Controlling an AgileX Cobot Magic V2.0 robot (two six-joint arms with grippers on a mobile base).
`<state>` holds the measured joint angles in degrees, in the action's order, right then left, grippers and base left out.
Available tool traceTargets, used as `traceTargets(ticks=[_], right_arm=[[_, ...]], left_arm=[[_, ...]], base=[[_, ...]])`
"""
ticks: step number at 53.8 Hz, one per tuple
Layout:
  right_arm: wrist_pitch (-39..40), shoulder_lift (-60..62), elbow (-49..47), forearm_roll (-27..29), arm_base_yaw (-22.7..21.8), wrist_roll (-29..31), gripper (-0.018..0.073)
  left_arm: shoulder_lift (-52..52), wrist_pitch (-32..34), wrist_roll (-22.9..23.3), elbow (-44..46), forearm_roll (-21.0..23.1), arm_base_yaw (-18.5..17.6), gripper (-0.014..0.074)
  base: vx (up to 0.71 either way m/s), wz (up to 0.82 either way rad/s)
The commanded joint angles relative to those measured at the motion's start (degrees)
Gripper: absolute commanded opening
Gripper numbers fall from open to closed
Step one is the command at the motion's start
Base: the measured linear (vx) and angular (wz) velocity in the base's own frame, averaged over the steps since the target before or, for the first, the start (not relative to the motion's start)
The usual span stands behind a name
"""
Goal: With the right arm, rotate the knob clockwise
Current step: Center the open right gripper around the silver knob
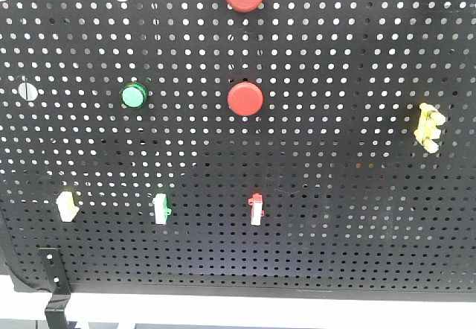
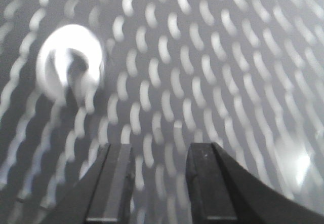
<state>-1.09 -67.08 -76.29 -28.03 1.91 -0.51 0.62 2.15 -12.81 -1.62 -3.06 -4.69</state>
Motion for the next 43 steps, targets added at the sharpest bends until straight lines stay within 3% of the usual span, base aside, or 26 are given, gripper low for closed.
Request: traceTargets(ticks=[1, 20, 30, 43], right_arm=[[-0.2, -1.5, -6.8, -3.8, 2.5, 0.5, 0.0337], [-3.3, -3.5, -10.0, -4.2, 4.8, -0.5, 0.0337], [-11.2, 0.4, -10.0, 0.4, 4.8, -0.3, 0.0337], [-11.4, 3.5, -9.9, 3.9, 4.8, 1.3, 0.0337]], left_arm=[[1.0, 4.3, 0.2, -1.9, 0.3, -0.4, -0.0006], [1.0, 4.3, 0.2, -1.9, 0.3, -0.4, -0.0006], [1.0, 4.3, 0.2, -1.9, 0.3, -0.4, -0.0006], [1.0, 4.3, 0.2, -1.9, 0.3, -0.4, -0.0006]], base=[[0.00, 0.00], [0.00, 0.00], [0.00, 0.00], [0.00, 0.00]])
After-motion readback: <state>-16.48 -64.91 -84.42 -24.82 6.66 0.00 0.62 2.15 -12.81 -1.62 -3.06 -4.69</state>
